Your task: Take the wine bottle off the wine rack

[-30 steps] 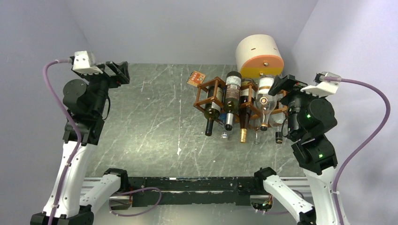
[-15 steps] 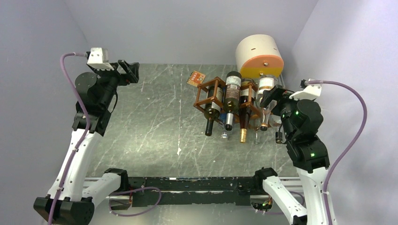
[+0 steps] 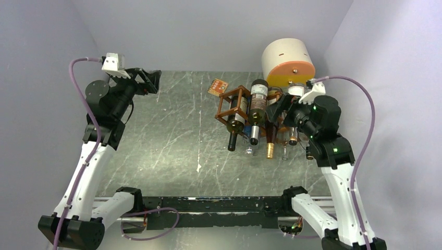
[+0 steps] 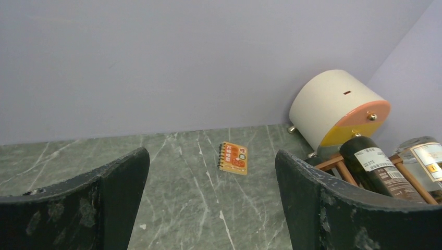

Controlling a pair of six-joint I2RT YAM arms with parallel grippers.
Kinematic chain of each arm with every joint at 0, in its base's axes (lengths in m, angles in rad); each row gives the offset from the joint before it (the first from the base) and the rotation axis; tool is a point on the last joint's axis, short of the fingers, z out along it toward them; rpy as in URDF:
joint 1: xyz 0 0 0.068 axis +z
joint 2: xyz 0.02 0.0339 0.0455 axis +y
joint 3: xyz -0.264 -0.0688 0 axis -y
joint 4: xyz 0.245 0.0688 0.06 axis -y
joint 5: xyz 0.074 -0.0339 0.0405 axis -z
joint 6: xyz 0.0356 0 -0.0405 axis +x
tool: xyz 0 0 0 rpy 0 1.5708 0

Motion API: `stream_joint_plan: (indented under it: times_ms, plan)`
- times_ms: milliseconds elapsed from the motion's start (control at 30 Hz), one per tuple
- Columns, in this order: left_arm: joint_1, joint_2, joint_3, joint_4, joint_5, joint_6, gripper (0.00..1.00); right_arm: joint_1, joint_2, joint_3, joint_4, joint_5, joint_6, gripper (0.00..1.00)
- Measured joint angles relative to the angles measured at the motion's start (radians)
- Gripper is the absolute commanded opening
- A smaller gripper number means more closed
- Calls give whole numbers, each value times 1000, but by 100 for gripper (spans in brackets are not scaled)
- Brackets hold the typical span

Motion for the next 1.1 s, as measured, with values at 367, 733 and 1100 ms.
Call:
stream_joint_plan:
  times_ms: [367, 733, 1100]
  plan:
    - [-18, 18, -13, 21, 27, -23, 94, 0, 136, -10, -60, -239, 42, 96]
    - [-23, 50, -13, 25, 51, -37, 94, 50, 156, -126, -127, -264, 111, 84]
    - [-38, 70, -13, 26, 90, -41, 94, 97, 144, -269, 2, -245, 258, 71]
